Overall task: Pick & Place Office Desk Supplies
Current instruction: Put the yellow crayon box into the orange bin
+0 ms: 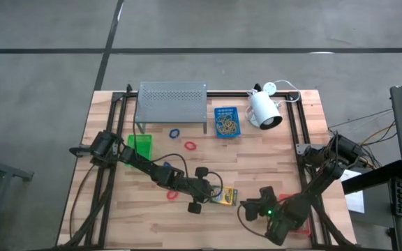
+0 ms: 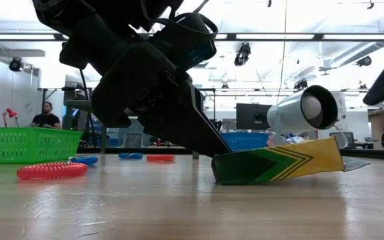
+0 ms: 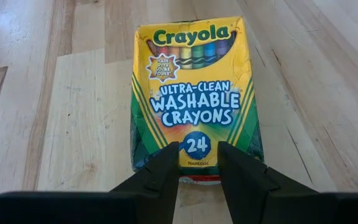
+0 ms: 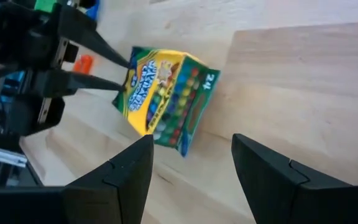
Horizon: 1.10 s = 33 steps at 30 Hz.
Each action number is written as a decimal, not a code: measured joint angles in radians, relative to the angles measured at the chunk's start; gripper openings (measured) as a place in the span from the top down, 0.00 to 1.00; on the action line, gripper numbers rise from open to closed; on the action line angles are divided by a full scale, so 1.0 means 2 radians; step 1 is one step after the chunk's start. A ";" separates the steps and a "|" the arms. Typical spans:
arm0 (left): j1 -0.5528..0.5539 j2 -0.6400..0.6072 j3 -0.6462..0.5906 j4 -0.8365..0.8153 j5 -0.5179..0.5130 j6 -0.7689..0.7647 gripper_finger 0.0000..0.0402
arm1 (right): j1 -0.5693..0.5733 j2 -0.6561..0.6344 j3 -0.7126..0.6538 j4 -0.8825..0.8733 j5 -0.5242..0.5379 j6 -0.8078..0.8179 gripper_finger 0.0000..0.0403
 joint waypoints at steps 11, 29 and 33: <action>0.000 0.000 0.000 0.000 0.000 0.000 0.71 | -0.024 0.000 -0.006 0.008 -0.026 -0.006 0.47; 0.000 0.000 0.000 0.000 0.000 0.000 0.71 | -0.044 0.002 -0.036 0.080 -0.027 -0.024 0.47; 0.000 0.000 0.000 0.000 0.000 0.000 0.71 | -0.045 0.002 -0.072 0.155 -0.024 -0.034 0.47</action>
